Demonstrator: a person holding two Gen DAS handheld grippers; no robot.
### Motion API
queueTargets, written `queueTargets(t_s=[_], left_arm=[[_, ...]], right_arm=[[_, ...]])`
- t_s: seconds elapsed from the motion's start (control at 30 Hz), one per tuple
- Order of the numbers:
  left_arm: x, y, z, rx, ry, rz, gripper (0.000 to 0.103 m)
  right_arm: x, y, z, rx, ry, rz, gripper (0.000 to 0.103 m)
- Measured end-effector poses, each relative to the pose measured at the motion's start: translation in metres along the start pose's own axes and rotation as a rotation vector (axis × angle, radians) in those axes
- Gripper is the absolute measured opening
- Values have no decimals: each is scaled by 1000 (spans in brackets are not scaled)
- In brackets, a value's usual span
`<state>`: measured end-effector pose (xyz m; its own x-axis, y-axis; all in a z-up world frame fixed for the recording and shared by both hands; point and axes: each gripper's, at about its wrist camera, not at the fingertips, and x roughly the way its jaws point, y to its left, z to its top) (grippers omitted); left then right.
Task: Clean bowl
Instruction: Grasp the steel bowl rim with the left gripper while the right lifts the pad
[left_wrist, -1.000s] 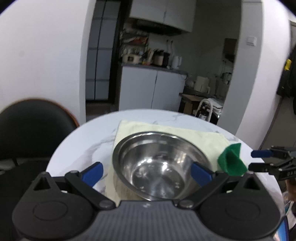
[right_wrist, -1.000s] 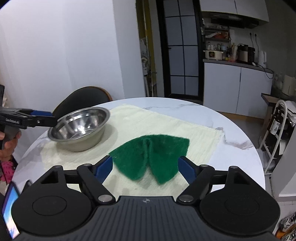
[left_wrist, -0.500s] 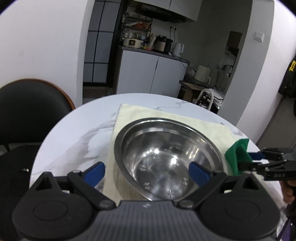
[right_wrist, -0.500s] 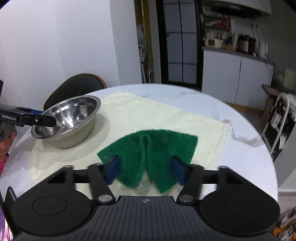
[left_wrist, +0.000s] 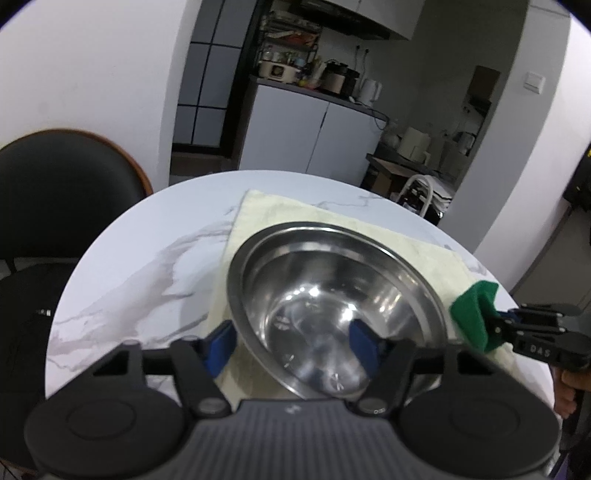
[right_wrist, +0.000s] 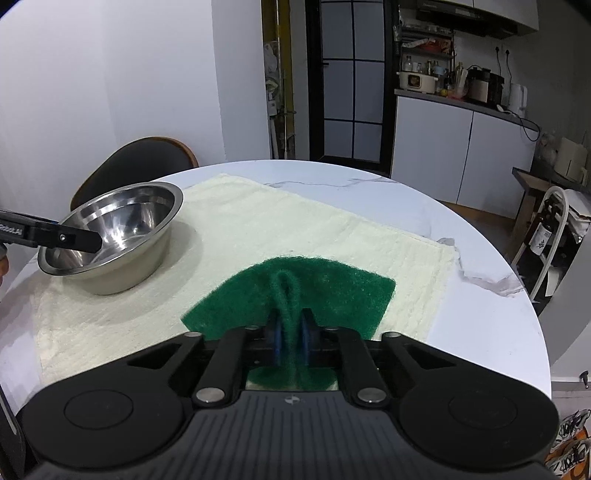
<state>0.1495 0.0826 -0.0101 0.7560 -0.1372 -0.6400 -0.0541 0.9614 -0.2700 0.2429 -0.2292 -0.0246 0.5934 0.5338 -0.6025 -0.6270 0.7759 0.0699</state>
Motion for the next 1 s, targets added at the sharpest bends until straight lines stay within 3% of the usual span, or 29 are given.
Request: queueTargets(t_s=[0.13,0.27,0.37,0.57,1.0], left_arm=[[3,5,0,-5,4,26,36],[3,9,0,-25,-3,35,29],[5,9,1,-43,0,44,19],[7,8,3,-63,-6,60,11],[3,-14,11,-17,-42,50,8]], right_arm=[[-8,1,3,7,-34,-2,8],[-18,6,7,11,-76,14,8],[-24,11,11,11,-102,31,8],[-31,28,19,-23,-128,103,8],[-25,49,21,-102,-85,209,8]])
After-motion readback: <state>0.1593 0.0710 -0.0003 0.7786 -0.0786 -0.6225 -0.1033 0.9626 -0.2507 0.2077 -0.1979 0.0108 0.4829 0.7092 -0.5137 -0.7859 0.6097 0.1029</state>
